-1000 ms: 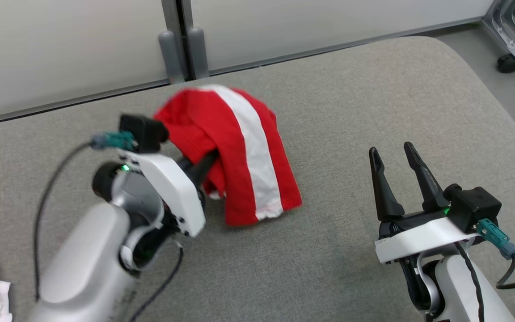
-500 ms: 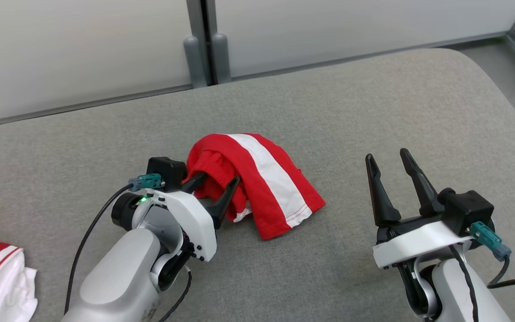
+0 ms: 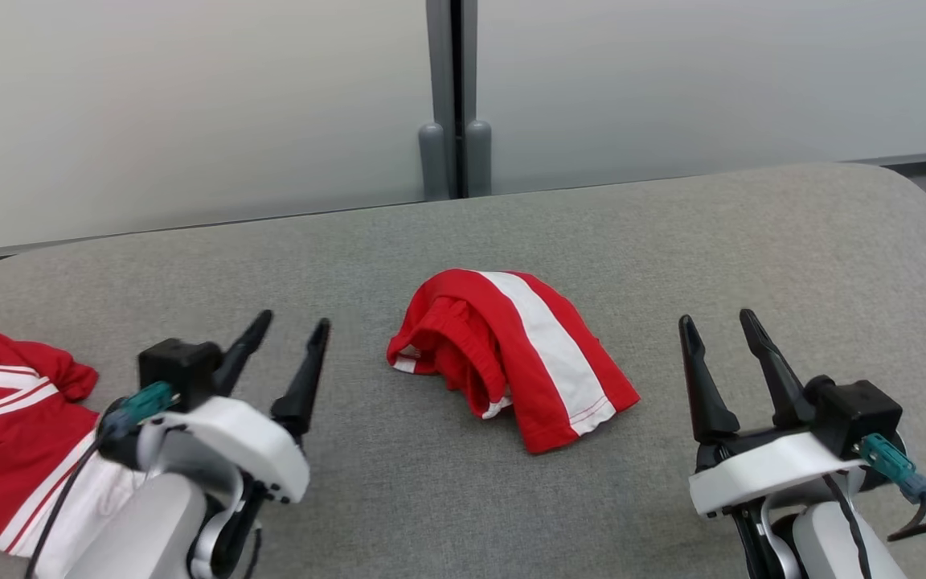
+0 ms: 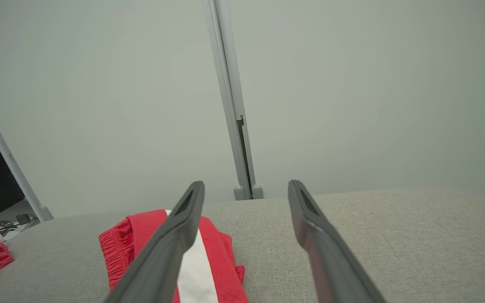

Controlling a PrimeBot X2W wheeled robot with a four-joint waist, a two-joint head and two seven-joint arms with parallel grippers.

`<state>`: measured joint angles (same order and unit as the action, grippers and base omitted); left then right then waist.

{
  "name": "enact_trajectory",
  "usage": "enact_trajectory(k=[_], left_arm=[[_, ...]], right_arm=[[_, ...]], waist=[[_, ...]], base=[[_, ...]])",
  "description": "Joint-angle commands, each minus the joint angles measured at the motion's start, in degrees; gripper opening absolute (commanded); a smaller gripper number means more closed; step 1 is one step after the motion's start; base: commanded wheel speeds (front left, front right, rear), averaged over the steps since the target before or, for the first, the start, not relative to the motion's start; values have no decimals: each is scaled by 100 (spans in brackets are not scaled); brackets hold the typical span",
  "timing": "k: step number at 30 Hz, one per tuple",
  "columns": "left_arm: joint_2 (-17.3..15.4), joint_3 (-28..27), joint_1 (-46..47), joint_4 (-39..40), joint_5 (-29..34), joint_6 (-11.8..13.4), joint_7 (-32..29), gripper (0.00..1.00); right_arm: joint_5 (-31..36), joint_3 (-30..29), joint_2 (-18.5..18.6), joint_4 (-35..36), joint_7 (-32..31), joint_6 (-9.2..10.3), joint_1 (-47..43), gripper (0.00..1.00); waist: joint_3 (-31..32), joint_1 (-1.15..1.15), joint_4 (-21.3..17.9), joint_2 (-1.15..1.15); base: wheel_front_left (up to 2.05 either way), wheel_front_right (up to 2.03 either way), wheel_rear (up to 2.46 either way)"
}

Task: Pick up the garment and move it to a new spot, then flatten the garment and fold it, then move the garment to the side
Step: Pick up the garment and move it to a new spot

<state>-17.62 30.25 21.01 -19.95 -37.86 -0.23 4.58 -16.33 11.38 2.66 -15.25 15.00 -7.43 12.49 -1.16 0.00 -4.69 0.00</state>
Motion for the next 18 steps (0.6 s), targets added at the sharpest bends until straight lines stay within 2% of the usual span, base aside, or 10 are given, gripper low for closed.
enact_trajectory(k=[1, 4, 9, 13, 18], left_arm=[[-129, -136, -223, 235, 73, 188, 200, 100], [-357, -397, -648, 616, 215, 574, 641, 100], [-314, -1001, -1437, 1214, 227, 1116, 1022, 100], [-245, -1305, -1810, 1541, 424, 1231, 1058, 100], [-20, -1762, -2299, 2010, 859, 1172, 1055, 100]], right_arm=[[-49, -59, 41, -29, 27, -11, -92, 100], [-13, -120, 40, -15, 27, -11, -87, 100], [80, -295, 39, 166, 27, -11, -220, 100], [139, -483, 40, 360, 27, -11, -367, 100], [76, -617, 39, 616, 27, -11, -632, 100]], waist=[[55, 0, 72, 0], [76, 0, 84, 0], [83, 0, 111, 0], [71, 0, 177, 0], [77, 0, 232, 0]], base=[[0, 0, 0], [0, 0, 0], [0, 0, 0], [0, 0, 0], [0, 0, 0]])
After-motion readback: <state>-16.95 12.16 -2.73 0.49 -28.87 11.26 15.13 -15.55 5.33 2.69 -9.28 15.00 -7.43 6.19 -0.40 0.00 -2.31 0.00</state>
